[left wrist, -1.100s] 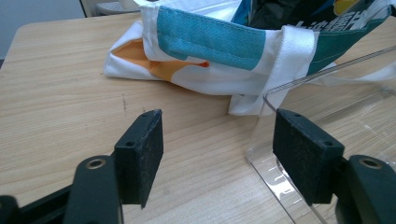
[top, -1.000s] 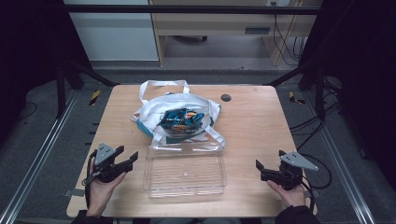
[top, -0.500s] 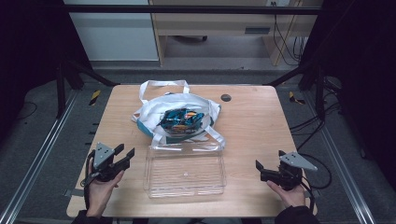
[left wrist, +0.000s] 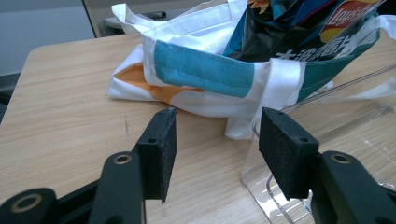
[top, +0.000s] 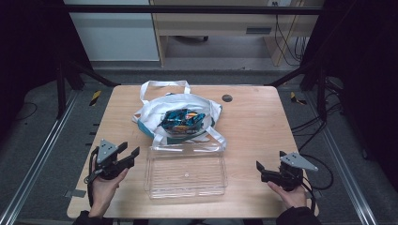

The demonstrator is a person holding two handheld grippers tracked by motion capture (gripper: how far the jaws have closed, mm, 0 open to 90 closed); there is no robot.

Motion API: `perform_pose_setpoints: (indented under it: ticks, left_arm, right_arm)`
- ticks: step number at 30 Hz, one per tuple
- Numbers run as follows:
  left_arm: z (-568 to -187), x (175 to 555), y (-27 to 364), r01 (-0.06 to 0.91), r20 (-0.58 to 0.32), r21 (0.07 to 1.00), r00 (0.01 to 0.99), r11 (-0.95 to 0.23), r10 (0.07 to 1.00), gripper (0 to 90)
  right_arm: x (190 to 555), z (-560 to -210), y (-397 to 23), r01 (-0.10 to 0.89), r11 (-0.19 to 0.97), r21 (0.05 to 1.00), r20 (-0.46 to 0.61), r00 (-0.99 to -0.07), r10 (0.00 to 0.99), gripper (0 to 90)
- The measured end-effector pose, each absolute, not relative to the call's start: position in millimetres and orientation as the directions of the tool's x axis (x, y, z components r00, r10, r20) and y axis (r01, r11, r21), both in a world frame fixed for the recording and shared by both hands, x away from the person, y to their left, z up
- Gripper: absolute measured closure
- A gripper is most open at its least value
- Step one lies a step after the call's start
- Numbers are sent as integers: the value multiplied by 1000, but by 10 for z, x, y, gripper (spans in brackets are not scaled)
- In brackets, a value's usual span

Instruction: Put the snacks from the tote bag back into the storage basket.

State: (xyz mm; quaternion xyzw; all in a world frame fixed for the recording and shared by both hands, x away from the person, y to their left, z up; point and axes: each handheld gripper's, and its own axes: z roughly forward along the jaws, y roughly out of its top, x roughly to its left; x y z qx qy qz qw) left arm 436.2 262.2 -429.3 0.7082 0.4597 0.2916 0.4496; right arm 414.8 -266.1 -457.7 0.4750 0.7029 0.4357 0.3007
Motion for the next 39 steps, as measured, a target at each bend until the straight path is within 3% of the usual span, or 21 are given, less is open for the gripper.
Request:
perform_pose_setpoints:
  ticks: [13, 39]
  left_arm:
    - [-4111, 4383, 2522, 367, -17, 916, 437, -161, 899, 392]
    - [-3853, 4639, 2178, 298, 33, 933, 485, -201, 874, 370]
  right_arm:
    - [4168, -4594, -2623, 414, 181, 892, -14, -376, 927, 49]
    - [4160, -4569, -2636, 406, 169, 898, -11, -364, 931, 47]
